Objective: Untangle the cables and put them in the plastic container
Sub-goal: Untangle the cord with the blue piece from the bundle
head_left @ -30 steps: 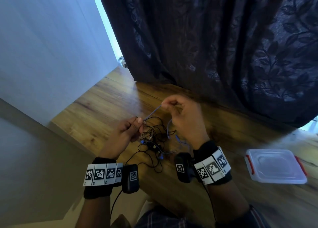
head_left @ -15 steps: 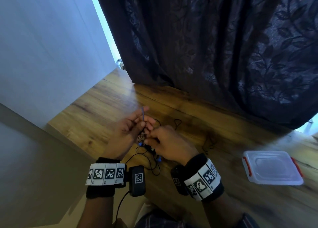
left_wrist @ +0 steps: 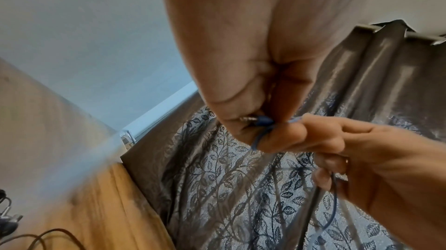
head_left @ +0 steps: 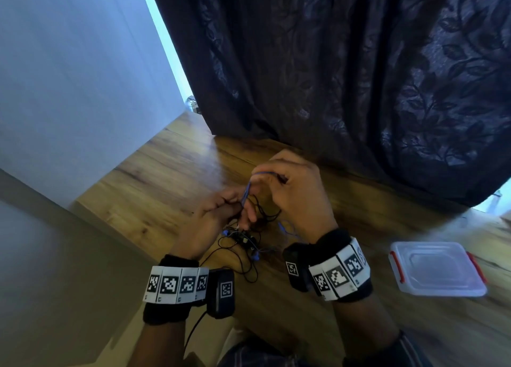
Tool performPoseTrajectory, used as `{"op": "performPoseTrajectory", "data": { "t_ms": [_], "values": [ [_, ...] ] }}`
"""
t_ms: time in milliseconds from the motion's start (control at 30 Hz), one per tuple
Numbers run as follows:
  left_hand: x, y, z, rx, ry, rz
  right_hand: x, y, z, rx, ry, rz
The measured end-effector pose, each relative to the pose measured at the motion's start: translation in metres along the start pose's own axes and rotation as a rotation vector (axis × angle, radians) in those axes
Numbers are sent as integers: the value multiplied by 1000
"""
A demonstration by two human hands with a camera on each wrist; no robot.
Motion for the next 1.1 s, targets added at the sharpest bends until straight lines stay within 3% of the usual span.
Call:
{"op": "performPoseTrajectory", "data": {
  "t_ms": [167,467,533,667,733,833,967,1100],
  "values": [
    [-1,-12,-8,-108,-38,154,2,12,0,21,63,-160],
    [1,-18,-20,-106,-13,142,3,21,-6,-42,12,-281],
    [2,-20,-23,-110,-32,154,3,10,-21,-43,-108,-189],
    [0,-14,-31,-158,-82,93,23,-43,-41,-123,-355,369],
    [-4,-5,-29,-159,-105,13,43,-63,-38,-57,-379,570],
    [-8,7,-23,-280,-109,-96,60,-75,-24,87,-280,721],
    [-4,12,-8,-489,-51,-117,42,-52,-6,19,-248,606],
    [-1,7,-5,-261,6,-122,10,-25,3,105,-80,378]
  ]
}}
Point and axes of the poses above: each hand's wrist, its own x-axis away from the middle knuckle, its own y-axis out of the back of the hand, z = x × y, the point moved 10 cm from there along -x, towards the middle knuckle, and after that the axes turned 1 degree about -x, right-handed, at the moved point
